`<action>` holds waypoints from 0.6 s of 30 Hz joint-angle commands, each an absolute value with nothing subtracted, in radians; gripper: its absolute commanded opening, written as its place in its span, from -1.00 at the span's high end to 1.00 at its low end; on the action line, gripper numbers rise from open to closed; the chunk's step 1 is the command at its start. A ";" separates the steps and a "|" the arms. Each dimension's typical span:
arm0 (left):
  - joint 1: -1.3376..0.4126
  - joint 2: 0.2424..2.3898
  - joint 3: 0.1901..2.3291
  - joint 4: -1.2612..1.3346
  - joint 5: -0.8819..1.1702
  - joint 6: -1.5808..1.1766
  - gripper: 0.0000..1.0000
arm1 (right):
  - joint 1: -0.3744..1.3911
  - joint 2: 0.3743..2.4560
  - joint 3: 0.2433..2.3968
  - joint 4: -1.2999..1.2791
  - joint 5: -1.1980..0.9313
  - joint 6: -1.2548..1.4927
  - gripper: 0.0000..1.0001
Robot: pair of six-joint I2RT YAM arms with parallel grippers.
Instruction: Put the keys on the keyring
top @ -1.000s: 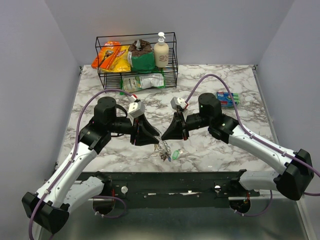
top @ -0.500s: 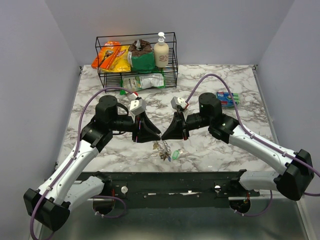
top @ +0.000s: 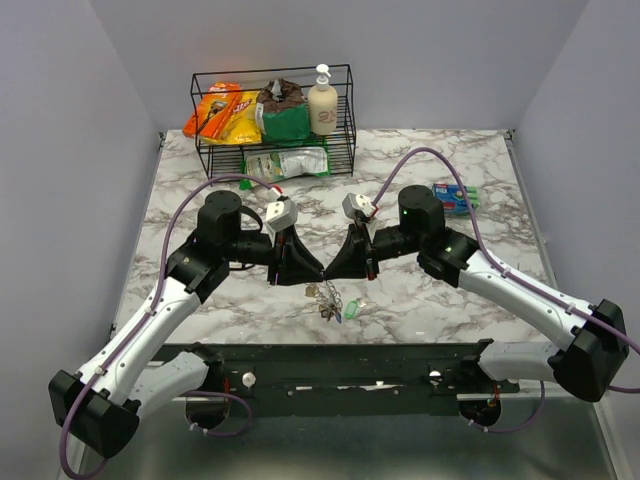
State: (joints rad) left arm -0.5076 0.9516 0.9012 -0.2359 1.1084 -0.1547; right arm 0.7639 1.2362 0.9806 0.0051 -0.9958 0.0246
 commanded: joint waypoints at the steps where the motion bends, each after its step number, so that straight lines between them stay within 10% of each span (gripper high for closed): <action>1: -0.517 0.951 0.893 -0.291 1.075 -0.118 0.31 | 0.765 1.209 1.028 0.031 -1.000 0.011 0.99; 18: -0.522 0.971 0.902 -0.360 1.029 -0.080 0.90 | 0.764 1.200 1.035 0.031 -0.991 0.015 0.99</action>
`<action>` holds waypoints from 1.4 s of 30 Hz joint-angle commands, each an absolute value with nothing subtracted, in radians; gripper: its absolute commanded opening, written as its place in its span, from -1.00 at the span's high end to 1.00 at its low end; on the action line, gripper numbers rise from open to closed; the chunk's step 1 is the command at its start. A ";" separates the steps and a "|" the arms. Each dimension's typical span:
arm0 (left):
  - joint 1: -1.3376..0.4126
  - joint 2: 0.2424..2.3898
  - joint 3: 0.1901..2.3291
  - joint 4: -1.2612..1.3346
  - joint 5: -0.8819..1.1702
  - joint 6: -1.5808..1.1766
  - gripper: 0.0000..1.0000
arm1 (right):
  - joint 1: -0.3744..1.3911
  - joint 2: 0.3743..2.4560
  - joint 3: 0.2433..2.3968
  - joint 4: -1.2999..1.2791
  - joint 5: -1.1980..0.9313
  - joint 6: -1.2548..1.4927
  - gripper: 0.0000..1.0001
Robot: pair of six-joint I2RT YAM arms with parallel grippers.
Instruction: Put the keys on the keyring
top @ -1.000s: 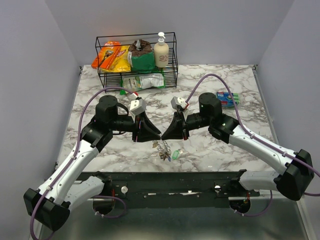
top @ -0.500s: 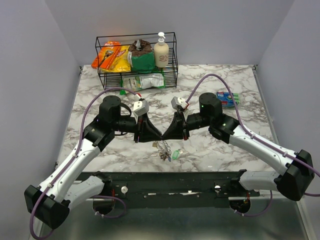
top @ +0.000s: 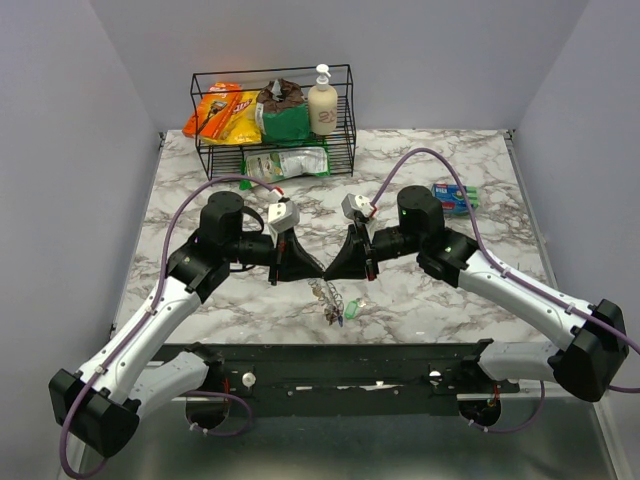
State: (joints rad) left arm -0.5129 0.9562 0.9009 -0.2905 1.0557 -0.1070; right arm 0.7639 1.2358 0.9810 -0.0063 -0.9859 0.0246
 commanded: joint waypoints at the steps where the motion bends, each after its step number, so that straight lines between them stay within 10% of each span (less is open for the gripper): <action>1: -0.522 0.976 0.903 -0.362 1.028 -0.080 0.94 | 0.764 1.203 1.037 0.031 -0.991 0.017 0.99; 12: -0.531 0.951 0.897 -0.327 0.974 -0.087 1.00 | 0.764 1.209 1.046 0.031 -0.968 0.025 0.82; 16: -0.532 0.896 0.859 -0.250 0.968 -0.091 1.00 | 0.762 1.204 1.042 0.031 -0.953 0.021 0.25; 31: -0.534 0.755 0.723 -0.072 0.885 -0.104 1.00 | 0.764 1.103 0.963 0.086 -0.818 0.032 -0.85; 42: -0.537 0.643 0.732 -0.188 0.844 0.170 1.00 | 0.762 1.078 0.923 0.100 -0.729 0.074 -1.00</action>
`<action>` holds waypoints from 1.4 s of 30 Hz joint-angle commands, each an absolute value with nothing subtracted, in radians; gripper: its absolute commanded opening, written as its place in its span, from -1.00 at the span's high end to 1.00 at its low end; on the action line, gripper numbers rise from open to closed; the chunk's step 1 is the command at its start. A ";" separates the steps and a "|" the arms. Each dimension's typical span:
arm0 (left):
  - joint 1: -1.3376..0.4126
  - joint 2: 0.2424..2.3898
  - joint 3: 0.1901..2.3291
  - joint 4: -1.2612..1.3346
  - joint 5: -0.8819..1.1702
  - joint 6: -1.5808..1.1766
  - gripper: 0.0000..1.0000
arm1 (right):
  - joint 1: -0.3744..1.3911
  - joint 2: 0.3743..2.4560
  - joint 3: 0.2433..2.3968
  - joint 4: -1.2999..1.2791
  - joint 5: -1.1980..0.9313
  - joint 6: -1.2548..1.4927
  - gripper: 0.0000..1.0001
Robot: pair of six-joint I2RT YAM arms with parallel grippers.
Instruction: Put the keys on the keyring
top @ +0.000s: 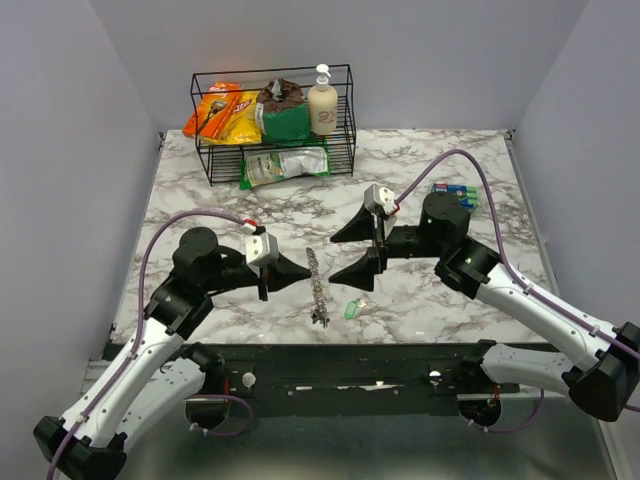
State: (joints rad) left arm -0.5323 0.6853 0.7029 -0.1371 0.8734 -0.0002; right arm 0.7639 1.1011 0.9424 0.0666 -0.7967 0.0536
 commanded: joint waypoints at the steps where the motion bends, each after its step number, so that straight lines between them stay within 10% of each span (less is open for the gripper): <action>1: -0.537 0.637 0.733 -0.202 0.839 0.195 1.00 | 0.761 1.078 0.922 0.100 -0.718 0.081 -1.00; 42: -0.537 0.575 0.634 -0.275 0.808 0.229 1.00 | 0.753 1.279 0.749 -0.339 -0.282 0.302 -0.99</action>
State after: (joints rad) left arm -0.5323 0.5995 0.6449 -0.3164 0.8146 0.2371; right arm 0.7528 1.2350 0.7357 -0.2165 -0.2703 0.3588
